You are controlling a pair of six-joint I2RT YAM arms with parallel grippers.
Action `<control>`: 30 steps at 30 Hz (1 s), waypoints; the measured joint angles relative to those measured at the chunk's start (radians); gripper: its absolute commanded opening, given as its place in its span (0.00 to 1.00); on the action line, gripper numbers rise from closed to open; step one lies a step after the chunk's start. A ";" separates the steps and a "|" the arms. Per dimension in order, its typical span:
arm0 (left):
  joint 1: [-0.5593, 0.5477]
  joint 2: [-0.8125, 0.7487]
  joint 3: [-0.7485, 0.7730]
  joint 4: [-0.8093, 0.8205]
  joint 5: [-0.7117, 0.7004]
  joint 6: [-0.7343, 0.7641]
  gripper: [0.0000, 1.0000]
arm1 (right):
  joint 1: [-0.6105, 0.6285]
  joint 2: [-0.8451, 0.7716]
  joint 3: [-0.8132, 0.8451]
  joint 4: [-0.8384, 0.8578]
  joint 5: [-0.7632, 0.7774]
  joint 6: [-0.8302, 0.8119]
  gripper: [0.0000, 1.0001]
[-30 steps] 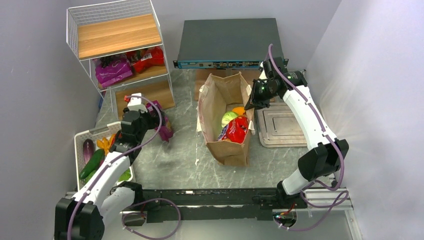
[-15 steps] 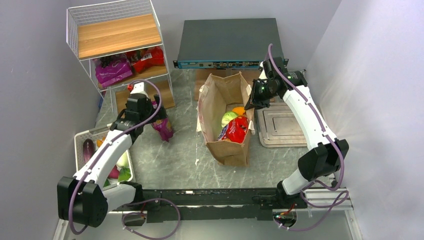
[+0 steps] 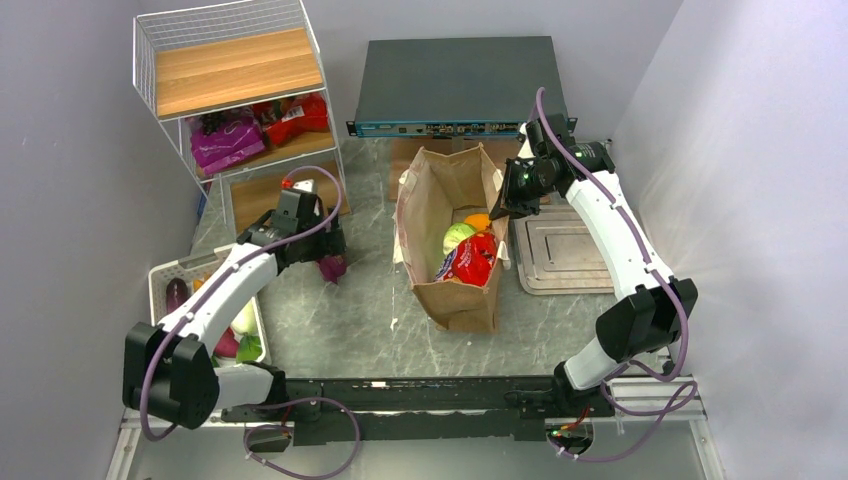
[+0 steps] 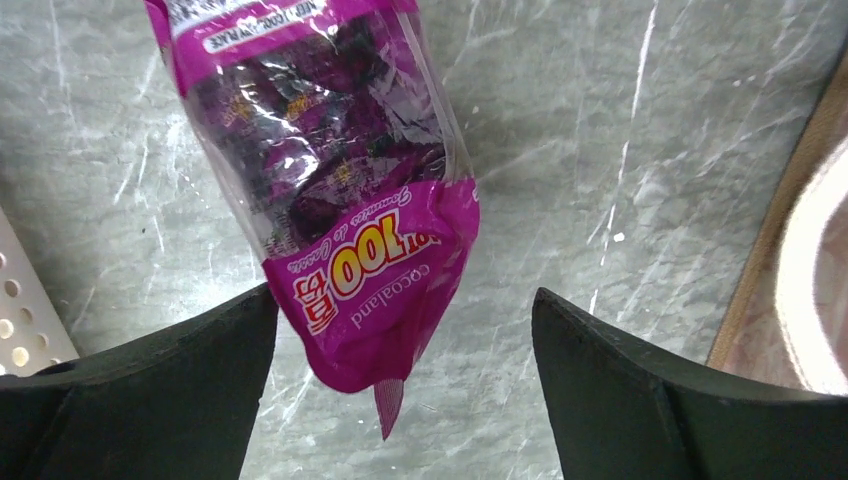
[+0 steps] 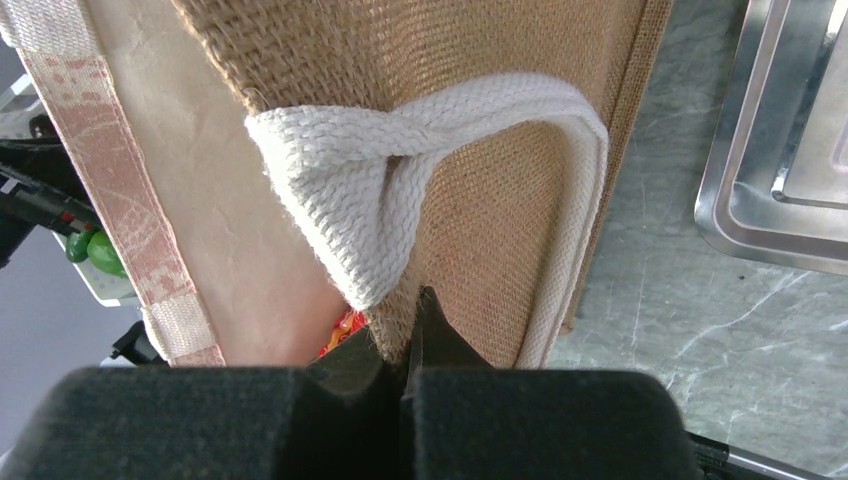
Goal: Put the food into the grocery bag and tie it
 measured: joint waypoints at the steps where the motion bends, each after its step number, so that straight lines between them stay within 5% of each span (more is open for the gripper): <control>1: -0.003 0.012 0.000 0.000 0.002 -0.001 0.92 | 0.000 0.000 0.000 0.000 0.000 0.000 0.00; 7: -0.006 0.051 -0.009 0.001 0.001 -0.002 0.52 | -0.005 0.000 0.000 0.000 0.000 -0.005 0.00; 12: -0.006 0.076 -0.009 0.007 0.000 0.028 0.01 | -0.008 0.000 0.000 0.000 0.000 -0.005 0.00; 30: -0.004 -0.040 0.121 -0.124 0.175 0.132 0.00 | -0.010 0.000 0.000 0.000 -0.003 -0.003 0.00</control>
